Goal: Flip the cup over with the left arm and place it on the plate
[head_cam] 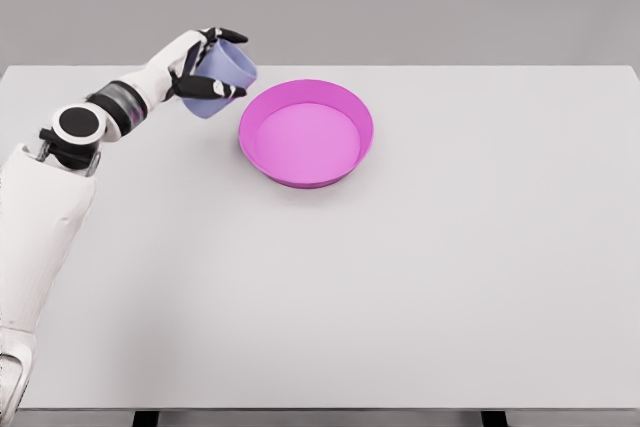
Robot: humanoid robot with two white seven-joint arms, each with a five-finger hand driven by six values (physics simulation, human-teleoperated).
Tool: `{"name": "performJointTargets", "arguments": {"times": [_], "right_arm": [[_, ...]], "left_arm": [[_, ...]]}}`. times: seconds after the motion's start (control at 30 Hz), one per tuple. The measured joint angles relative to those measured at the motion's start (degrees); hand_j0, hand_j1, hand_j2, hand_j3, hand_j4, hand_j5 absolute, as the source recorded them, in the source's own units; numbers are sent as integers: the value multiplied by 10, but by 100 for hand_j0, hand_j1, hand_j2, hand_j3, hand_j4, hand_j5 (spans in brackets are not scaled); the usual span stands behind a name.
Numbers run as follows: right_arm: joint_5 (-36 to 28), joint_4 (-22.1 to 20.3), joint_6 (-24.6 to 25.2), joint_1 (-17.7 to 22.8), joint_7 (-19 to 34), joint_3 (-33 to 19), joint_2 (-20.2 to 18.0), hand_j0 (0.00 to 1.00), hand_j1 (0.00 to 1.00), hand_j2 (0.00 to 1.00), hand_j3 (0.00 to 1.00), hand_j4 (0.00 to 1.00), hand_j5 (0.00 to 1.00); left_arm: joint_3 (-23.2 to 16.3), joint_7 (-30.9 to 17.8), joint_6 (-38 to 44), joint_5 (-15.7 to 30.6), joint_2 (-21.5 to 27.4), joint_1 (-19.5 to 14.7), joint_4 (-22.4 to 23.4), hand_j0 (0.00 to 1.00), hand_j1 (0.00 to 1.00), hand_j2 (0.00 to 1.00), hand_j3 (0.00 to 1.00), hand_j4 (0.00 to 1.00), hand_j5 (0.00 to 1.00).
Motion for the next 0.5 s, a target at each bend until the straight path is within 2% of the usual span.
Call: {"name": "performJointTargets", "arguments": {"times": [0.2, 0.33, 0.5], "right_arm": [[0, 0, 0, 0, 0, 0, 0, 100, 100, 100, 100, 100, 100], [0, 0, 0, 0, 0, 0, 0, 100, 100, 100, 100, 100, 100], [0, 0, 0, 0, 0, 0, 0, 100, 100, 100, 100, 100, 100]], "left_arm": [[3, 0, -45, 39, -32, 10, 3, 71, 71, 71, 71, 71, 71], [24, 0, -49, 58, -71, 35, 9, 71, 71, 71, 71, 71, 71], [51, -1, -51, 64, -120, 37, 16, 70, 70, 70, 70, 70, 70]]}}
